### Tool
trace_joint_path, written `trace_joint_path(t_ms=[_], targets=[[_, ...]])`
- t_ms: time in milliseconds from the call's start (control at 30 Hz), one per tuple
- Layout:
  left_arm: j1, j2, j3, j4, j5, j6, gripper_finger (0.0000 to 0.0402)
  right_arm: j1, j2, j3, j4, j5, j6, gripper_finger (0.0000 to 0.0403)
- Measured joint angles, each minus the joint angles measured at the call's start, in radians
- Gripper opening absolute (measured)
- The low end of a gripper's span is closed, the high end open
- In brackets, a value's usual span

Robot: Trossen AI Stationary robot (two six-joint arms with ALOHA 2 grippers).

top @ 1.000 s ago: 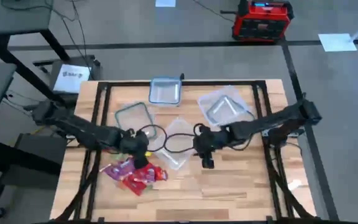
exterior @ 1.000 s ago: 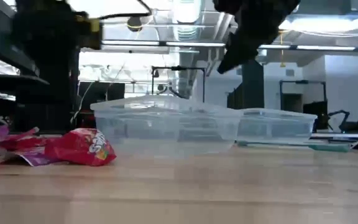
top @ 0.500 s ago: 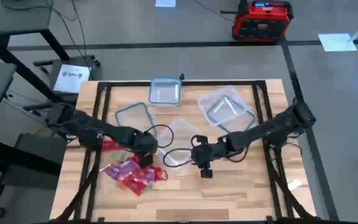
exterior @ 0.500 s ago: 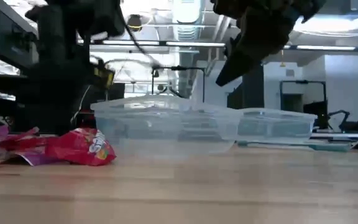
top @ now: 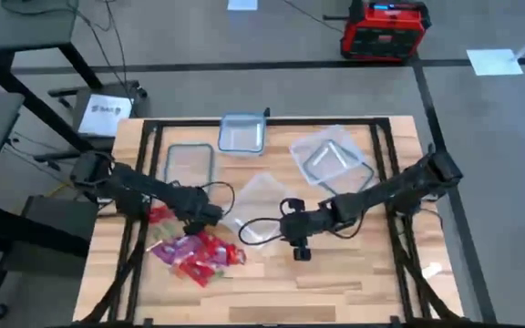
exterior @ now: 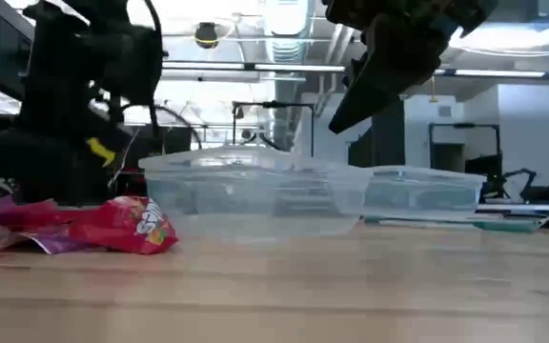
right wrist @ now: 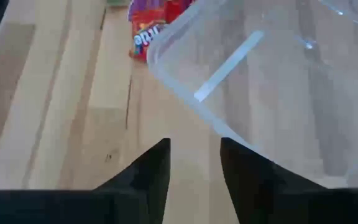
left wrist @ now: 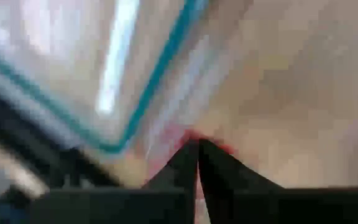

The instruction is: Sort candy

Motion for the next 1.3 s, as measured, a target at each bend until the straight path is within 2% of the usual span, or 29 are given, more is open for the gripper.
trace_joint_path(t_ms=[233,333,667,1000,1100,1233,1300], targets=[[-0.050,-0.161,0.058,0.031,-0.001,-0.003,0.0000,-0.009,0.000,0.024,0.063,0.000,-0.315,0.0128],[-0.073,-0.232,0.068,0.057,-0.001,-0.004,0.0000,-0.009,0.004,0.025,0.059,-0.001,-0.398,0.0128],[-0.109,-0.443,0.069,0.053,-0.021,-0.019,0.0000,-0.031,0.102,0.026,0.079,-0.010,-0.477,0.0128],[-0.109,-0.556,0.069,0.066,-0.034,-0.017,0.0000,-0.073,0.216,0.032,0.079,-0.004,-0.534,0.0126],[-0.109,-0.561,0.069,0.066,-0.035,-0.015,0.0000,-0.077,0.215,0.032,0.082,-0.002,-0.567,0.0100],[-0.109,-0.560,0.069,0.066,-0.035,0.001,0.0000,-0.077,0.205,0.036,0.075,-0.005,-0.685,0.0021],[-0.109,-0.560,0.069,0.070,-0.035,0.000,0.0000,-0.081,0.204,0.053,0.059,-0.003,-0.734,0.0010]])
